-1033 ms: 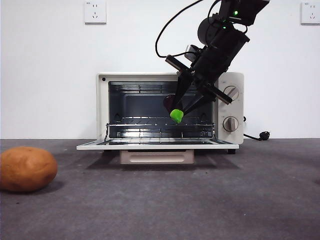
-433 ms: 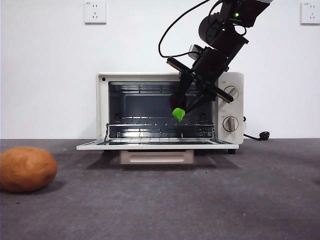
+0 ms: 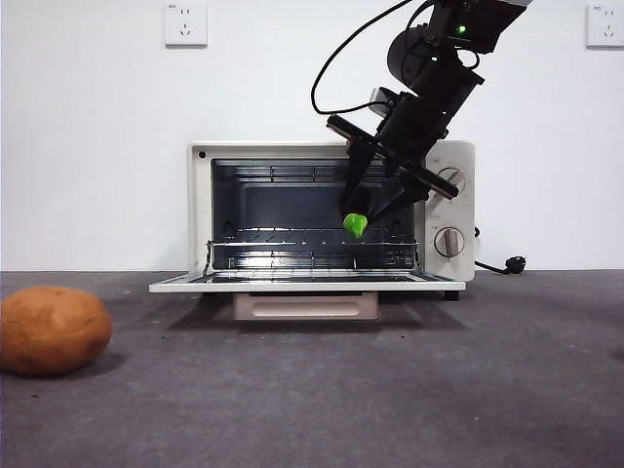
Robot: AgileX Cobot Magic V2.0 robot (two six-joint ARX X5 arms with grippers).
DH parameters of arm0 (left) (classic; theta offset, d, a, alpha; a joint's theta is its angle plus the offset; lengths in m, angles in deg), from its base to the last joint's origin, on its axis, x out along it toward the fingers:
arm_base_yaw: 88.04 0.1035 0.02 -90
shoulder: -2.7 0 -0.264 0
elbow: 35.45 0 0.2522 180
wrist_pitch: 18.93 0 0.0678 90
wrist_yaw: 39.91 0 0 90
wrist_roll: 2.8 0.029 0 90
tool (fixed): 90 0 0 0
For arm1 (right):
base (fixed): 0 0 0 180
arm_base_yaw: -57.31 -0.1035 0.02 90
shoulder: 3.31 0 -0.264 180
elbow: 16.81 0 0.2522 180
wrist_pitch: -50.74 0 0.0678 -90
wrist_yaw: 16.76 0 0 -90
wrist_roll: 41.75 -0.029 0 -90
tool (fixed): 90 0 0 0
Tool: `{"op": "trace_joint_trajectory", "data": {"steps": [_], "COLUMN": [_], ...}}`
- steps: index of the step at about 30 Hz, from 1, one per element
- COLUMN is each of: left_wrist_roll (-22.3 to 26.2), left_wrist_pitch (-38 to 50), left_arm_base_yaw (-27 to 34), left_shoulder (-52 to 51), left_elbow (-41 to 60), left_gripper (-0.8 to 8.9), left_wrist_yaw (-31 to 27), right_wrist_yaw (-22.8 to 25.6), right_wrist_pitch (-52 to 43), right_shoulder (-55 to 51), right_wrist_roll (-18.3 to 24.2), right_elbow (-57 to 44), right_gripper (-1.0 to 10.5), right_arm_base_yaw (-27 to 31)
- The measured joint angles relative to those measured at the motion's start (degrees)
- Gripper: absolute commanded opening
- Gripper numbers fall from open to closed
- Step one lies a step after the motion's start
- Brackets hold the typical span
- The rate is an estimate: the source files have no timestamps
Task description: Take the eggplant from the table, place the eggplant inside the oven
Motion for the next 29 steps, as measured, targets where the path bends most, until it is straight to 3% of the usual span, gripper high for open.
{"op": "trace_joint_trajectory", "data": {"steps": [8, 10, 22, 29], "left_wrist_roll": [0.0, 0.0, 0.0, 0.3], "left_wrist_pitch": [-0.1, -0.1, -0.3, -0.4], "left_arm_base_yaw": [0.0, 0.0, 0.0, 0.0], "left_shoulder": [-0.1, -0.1, -0.1, -0.1], "left_elbow": [0.0, 0.0, 0.0, 0.0], "left_gripper": [-0.06, -0.06, -0.06, -0.06], "left_wrist_yaw": [0.0, 0.0, 0.0, 0.0], "right_wrist_yaw": [0.1, 0.2, 0.0, -1.0], "right_wrist_pitch": [-0.2, -0.3, -0.8, 7.0], "right_shoulder": [0.0, 0.0, 0.0, 0.0], "right_wrist_roll": [0.0, 0.0, -0.1, 1.9], "right_elbow": [0.0, 0.0, 1.1, 6.6], "right_gripper": [2.4, 3.2, 3.2, 3.2], "right_arm_base_yaw": [0.0, 0.0, 0.0, -0.1]}}
